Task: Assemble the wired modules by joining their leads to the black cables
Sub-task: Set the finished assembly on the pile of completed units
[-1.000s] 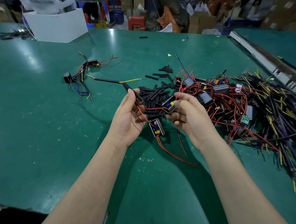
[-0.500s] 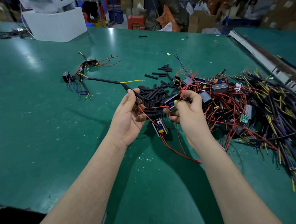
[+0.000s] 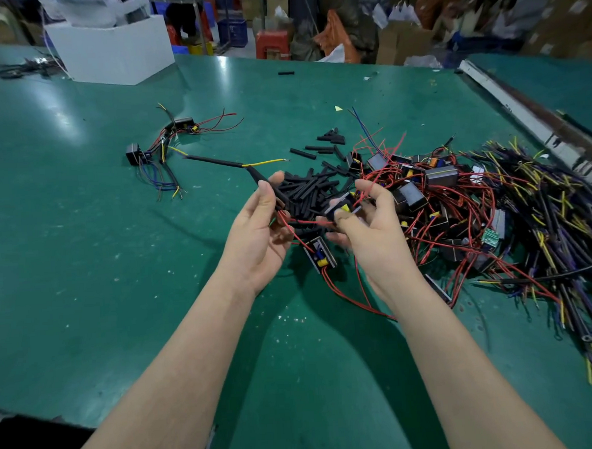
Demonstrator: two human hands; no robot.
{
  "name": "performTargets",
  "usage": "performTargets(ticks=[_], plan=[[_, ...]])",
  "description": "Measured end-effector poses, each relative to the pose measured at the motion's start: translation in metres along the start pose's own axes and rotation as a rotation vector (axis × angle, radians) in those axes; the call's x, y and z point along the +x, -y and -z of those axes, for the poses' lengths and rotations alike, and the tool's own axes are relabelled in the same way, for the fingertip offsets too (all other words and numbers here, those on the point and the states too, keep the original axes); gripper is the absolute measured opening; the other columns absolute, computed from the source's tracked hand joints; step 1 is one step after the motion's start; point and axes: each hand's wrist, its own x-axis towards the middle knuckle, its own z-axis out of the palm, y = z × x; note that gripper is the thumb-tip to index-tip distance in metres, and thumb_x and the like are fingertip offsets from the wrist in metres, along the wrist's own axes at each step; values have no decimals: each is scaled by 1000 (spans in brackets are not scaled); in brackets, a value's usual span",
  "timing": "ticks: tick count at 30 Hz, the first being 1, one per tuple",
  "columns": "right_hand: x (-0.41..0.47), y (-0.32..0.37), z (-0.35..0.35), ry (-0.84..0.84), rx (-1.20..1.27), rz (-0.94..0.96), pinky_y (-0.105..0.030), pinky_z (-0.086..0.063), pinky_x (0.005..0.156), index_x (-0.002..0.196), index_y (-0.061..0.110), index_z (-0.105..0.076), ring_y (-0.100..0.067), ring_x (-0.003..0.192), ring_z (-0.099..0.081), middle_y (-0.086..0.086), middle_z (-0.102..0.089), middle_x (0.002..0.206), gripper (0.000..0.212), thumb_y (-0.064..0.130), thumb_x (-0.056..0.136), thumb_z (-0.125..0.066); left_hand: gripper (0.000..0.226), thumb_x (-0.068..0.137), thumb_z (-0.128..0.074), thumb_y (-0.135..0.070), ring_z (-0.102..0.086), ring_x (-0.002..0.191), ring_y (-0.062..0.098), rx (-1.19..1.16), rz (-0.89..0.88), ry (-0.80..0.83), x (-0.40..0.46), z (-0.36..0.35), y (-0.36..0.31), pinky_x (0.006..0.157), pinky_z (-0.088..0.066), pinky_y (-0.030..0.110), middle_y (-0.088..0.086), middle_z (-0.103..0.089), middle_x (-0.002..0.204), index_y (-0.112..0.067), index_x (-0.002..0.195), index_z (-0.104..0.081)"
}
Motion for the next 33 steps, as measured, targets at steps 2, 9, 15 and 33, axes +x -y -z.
performTargets(ticks=[2,9,15,33], plan=[[-3,-2,-5,21,-32,-14,-28,-55,78,129,25,-37,-16,97,-66,-10,-58,122,44,5,95,-56,20,99,-44,-27,-62,49,5,-5,6,-32,1,0,0,45,-47,16,-6,-68,63,-18,93,-60],[-12,-6,-13,131,-50,-25,-16,-48,90,127,36,-38,8,103,-58,8,-60,114,54,14,88,-68,21,97,-48,-31,-58,45,7,-151,-12,-125,7,7,-6,45,-48,18,-6,-63,58,-20,83,-59],[-17,-15,-22,183,38,-91,-27,-54,73,135,42,-27,-9,95,-63,13,-58,118,80,12,79,-77,15,88,-58,-34,-53,49,7,-92,-40,-244,11,11,-5,52,-49,21,-5,-58,63,-20,84,-63],[-21,-21,-25,163,-30,-35,-19,-51,57,142,41,-19,-1,68,-64,11,-55,127,89,3,82,-72,30,99,-39,-44,-60,87,8,578,-66,-88,6,4,12,78,-52,25,-7,-66,89,-29,98,-65]])
